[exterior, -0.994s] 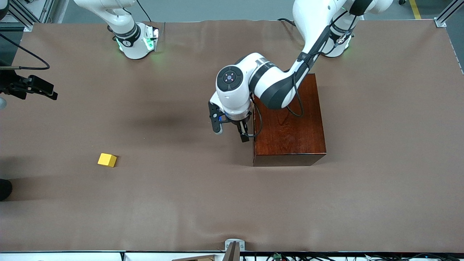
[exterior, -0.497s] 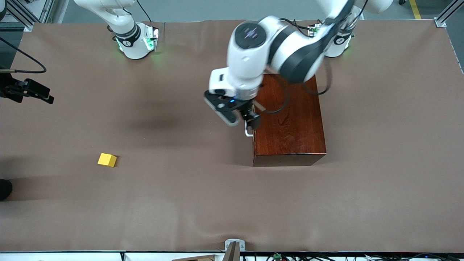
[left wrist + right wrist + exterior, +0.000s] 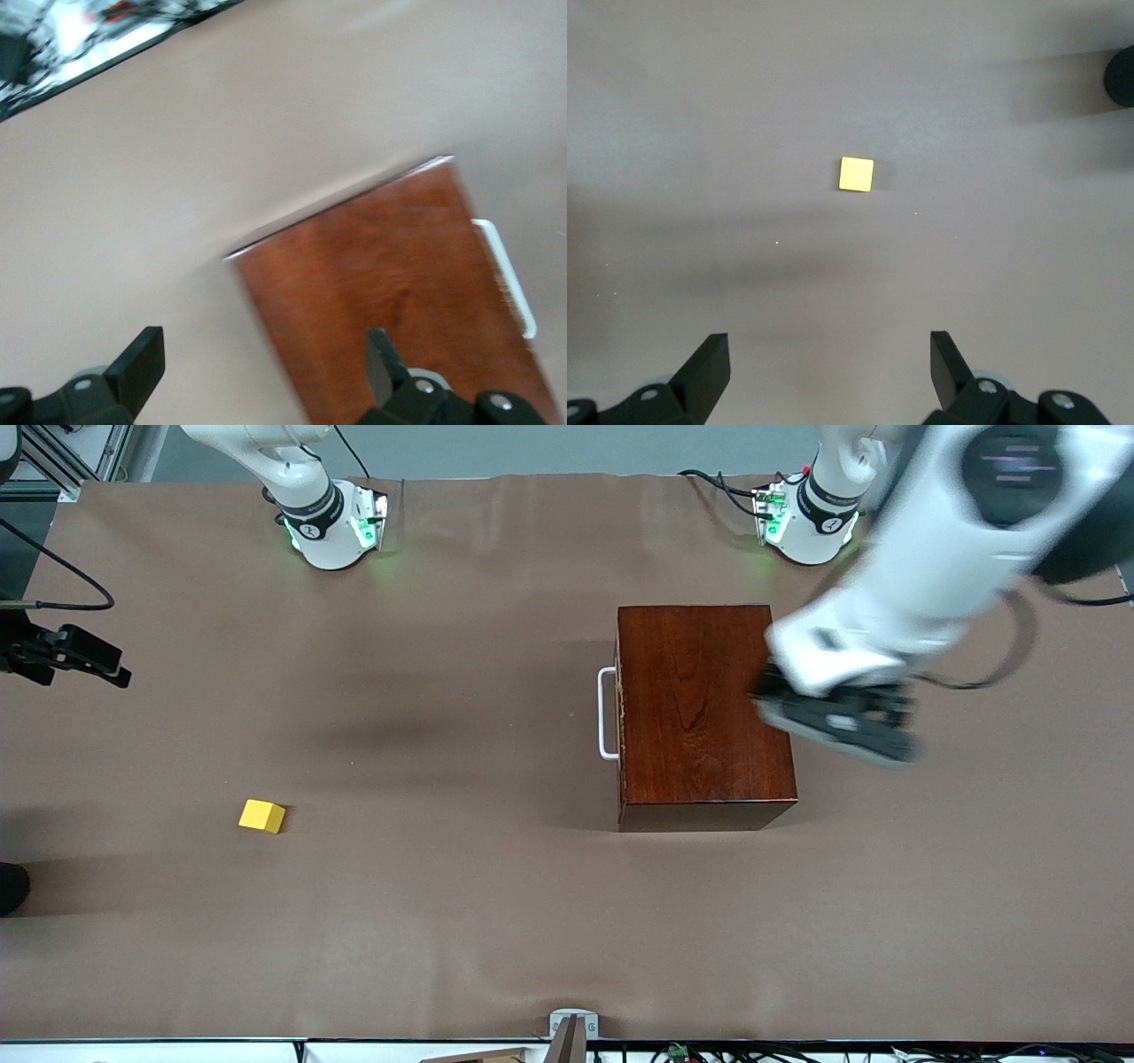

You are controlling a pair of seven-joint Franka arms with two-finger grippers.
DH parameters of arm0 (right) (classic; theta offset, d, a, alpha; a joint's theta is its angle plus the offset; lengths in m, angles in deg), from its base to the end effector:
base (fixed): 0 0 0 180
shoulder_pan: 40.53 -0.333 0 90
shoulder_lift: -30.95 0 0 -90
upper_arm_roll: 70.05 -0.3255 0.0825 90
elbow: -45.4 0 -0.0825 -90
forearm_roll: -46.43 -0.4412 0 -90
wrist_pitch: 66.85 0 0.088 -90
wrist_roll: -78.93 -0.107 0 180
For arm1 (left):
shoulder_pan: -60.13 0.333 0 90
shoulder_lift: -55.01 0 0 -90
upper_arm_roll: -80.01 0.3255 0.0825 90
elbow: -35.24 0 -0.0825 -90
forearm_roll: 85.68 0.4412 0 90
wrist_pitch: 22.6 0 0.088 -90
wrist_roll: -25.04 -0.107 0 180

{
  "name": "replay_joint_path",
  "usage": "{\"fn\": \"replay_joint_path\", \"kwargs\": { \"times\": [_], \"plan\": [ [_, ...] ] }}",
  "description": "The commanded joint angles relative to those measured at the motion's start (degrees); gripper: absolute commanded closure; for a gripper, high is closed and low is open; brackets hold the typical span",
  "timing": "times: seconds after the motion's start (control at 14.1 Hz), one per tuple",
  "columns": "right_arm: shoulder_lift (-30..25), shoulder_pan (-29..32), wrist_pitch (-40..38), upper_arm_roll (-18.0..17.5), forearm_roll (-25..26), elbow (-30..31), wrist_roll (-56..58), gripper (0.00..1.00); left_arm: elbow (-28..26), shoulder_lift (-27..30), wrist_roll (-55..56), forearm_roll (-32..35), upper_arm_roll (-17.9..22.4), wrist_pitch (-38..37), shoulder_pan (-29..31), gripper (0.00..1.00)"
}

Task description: Open drawer, take yellow block, close drawer

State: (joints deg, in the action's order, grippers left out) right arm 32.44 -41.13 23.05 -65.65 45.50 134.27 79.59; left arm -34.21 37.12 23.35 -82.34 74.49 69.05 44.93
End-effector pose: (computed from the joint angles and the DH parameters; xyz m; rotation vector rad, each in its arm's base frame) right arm 0.6186 -0.0387 0.6283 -3.1259 0.0857 0.0116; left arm 0.6711 -0.2347 0.6211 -3.0655 0.5972 -0.1253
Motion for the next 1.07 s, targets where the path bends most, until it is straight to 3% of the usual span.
{"fn": "replay_joint_path", "kwargs": {
  "times": [0.0, 0.21, 0.5, 0.71, 0.99],
  "plan": [
    [0.71, 0.60, -0.61, -0.53, 0.13, -1.50, -0.13, 0.00, -2.09, 3.30, 0.63, -0.97, -0.54, -3.21, 5.17, 0.00],
    [0.71, 0.51, -0.52, -0.53, 0.48, -1.50, -0.04, 0.00, -2.18, 4.53, 1.25, -0.18, -0.27, -9.37, 9.65, 0.00],
    [0.71, 0.77, -0.34, -0.53, 0.31, -1.50, -0.04, 0.00, -2.70, 4.97, 1.60, -1.05, -0.45, -9.03, 15.72, 0.00],
    [0.71, 0.86, -0.34, -0.53, 0.31, -1.50, -0.04, 0.00, -4.02, 5.41, 2.39, -2.11, -0.36, -8.59, 17.04, 0.00],
    [0.71, 0.95, -0.34, -0.53, 0.40, -1.50, -0.04, 0.00, -12.79, 11.02, 2.39, -3.87, -0.27, -4.38, 17.40, 0.00]
  ]
}}
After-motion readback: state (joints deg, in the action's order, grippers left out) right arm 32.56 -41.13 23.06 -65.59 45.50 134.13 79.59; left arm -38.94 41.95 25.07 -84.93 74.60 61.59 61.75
